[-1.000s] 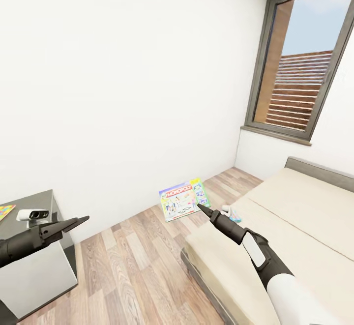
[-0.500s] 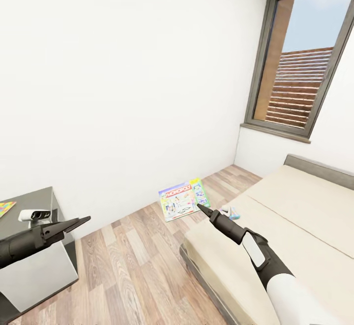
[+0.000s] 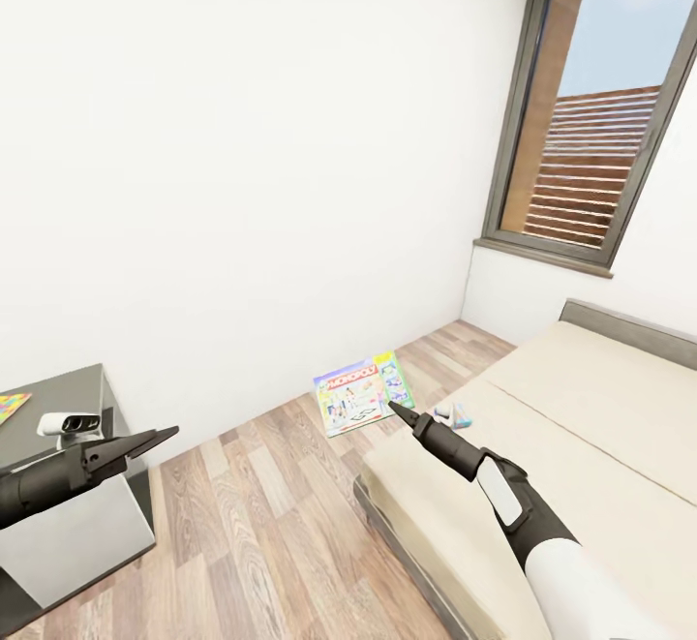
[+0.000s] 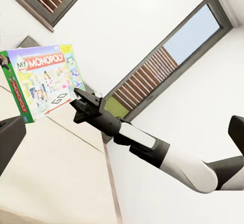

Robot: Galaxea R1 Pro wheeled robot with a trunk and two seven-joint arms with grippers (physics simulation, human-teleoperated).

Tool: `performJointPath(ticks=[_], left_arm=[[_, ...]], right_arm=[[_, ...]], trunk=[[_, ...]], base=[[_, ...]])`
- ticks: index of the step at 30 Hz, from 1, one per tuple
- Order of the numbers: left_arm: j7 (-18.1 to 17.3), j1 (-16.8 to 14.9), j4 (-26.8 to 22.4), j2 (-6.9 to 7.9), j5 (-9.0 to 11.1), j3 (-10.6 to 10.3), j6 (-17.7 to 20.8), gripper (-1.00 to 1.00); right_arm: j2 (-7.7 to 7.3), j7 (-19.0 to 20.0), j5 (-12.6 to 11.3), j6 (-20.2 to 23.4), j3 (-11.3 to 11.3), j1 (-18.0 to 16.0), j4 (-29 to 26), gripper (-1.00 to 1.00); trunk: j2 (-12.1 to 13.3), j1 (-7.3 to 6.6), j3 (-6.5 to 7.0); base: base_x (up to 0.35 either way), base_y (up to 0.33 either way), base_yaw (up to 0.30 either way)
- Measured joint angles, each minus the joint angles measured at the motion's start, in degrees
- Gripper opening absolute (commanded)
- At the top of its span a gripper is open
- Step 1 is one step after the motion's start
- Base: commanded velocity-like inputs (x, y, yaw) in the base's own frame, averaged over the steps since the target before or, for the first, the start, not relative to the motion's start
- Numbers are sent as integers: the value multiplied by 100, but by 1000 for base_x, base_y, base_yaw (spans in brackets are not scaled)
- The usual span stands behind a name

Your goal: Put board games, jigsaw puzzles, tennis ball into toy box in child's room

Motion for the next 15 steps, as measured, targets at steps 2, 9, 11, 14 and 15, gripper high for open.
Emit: performJointPath(ticks=[2, 9, 11, 14, 15], left_arm=[[0, 0, 0, 3, -2, 9, 0, 100], [0, 0, 0, 7, -5, 19, 5, 100], [0, 0, 0, 7, -9, 19, 7, 100], [0, 0, 1, 9, -12, 21, 8, 100], [0, 0, 3, 11, -16, 23, 8, 100]], right_arm=[[-6, 16, -1, 0, -3, 0, -4, -100], [-67, -123, 55, 95, 122, -1, -8, -100], [-93, -206, 77, 199, 199, -5, -12, -100], [-115, -252, 77, 374, 252, -7, -23, -100], [-120, -260, 72, 439, 269, -8, -65, -100]], trunk=[[0, 0, -1], [0, 0, -2], [0, 0, -2], [0, 0, -2], [0, 0, -2]], base=[[0, 0, 0], [0, 0, 0], [0, 0, 0], [0, 0, 0], [0, 0, 0]])
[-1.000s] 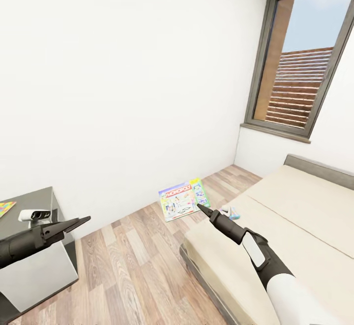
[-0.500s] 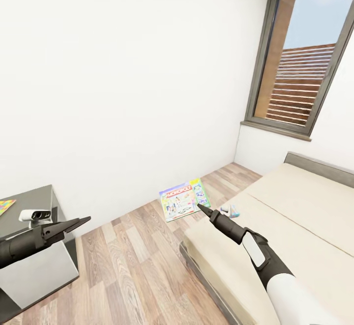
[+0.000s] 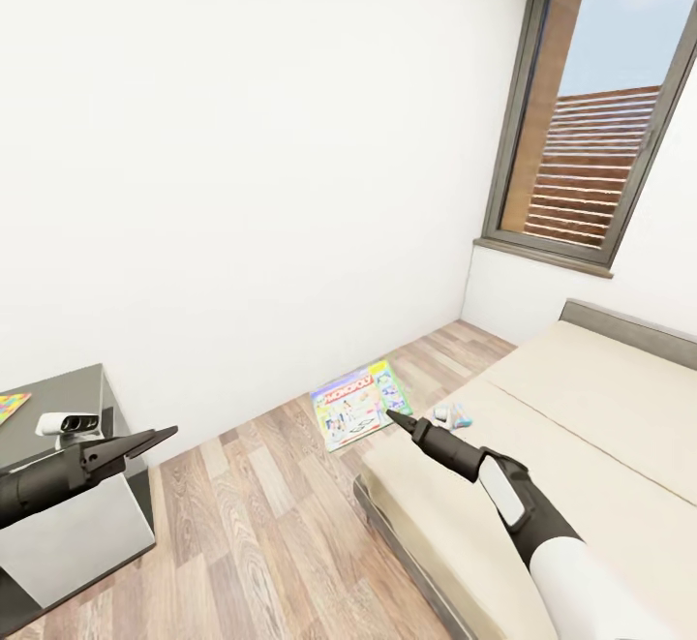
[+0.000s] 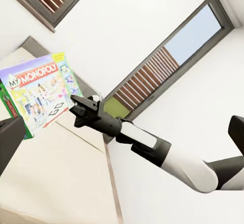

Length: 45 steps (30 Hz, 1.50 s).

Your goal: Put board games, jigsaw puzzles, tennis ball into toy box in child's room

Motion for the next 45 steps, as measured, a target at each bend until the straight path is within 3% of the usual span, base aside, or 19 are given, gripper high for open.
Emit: performJointPath(ticks=[5, 9, 12, 27, 45], left_arm=[[0, 0, 13, 16, -5, 9, 6, 100], [0, -1, 22, 30, 0, 36, 2, 100], [0, -2, 23, 24, 2, 65, 0, 100], [1, 2, 23, 23, -1, 84, 1, 100], [1, 2, 24, 17, 5, 83, 1, 100]], right_arm=[[-46, -11, -5, 114, 18, 5, -393, -100], [-240, -14, -5, 181, 12, 8, -593, -100], [-296, -18, -7, 198, 15, 9, -628, -100], [-242, -40, 6, 169, 24, 10, -642, -100], [-219, -57, 10, 156, 31, 10, -644, -100]], trunk=[[0, 0, 0], [0, 0, 0], [0, 0, 0], [0, 0, 0], [0, 0, 0]], base=[[0, 0, 0], [0, 0, 0], [0, 0, 0], [0, -11, 164], [0, -187, 289]])
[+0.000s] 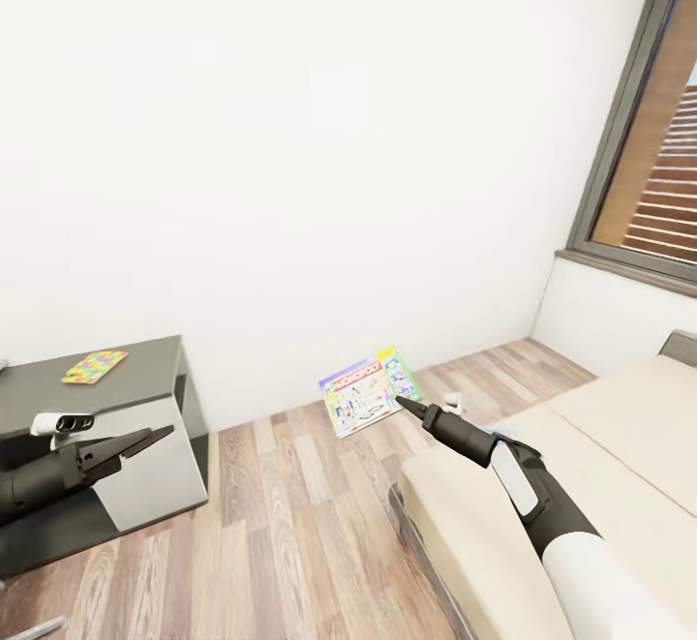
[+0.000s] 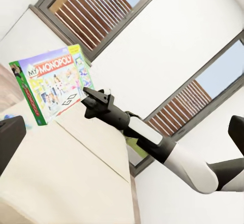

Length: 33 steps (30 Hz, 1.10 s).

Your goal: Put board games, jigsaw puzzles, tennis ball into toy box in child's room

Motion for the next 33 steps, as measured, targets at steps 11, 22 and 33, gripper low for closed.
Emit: performJointPath(ticks=[11, 22, 33], left_arm=[[1, 0, -1, -11, 0, -4, 0, 100], [1, 0, -3, -2, -6, 2, 0, 100], [-1, -2, 0, -12, -3, -4, 0, 100]], right_arm=[[-1, -4, 7, -3, 2, 4, 5, -100], [6, -11, 14, -6, 64, 3, 5, -100], [7, -10, 1, -7, 74, 4, 3, -100]], trunk=[[0, 0, 0], [0, -1, 0], [0, 0, 0]], base=[[0, -26, 290], [33, 46, 289], [35, 22, 84]])
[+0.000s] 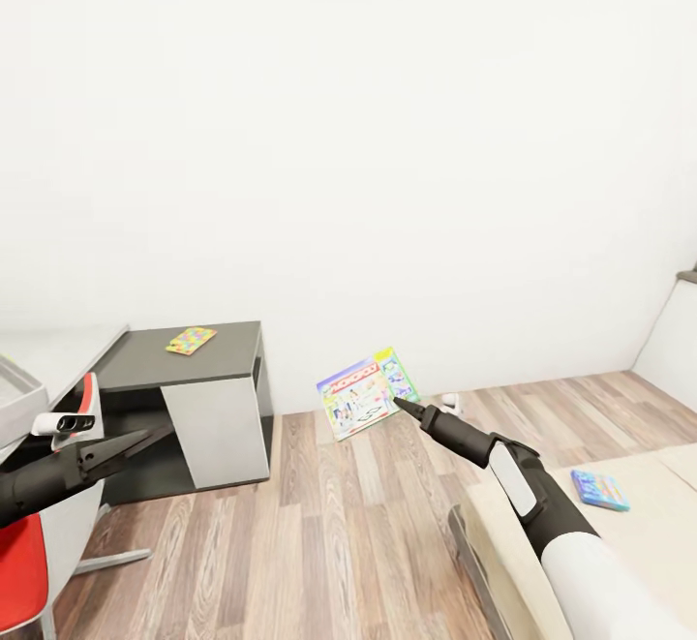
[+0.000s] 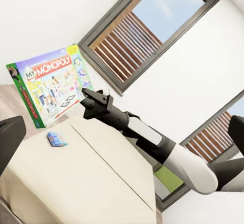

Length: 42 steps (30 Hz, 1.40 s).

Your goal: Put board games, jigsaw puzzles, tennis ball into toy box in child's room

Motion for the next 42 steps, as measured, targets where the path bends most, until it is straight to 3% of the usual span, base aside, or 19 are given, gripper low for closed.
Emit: performJointPath(ticks=[25, 42], left_arm=[[1, 2, -2, -8, 1, -3, 0, 100], [0, 0, -6, -9, 0, -5, -2, 100]], right_arm=[[-2, 19, 12, -5, 1, -3, 6, -100], [0, 19, -2, -1, -3, -1, 1, -100]], trunk=[[0, 0, -29], [-1, -1, -34]], base=[[9, 0, 250], [14, 0, 23]])
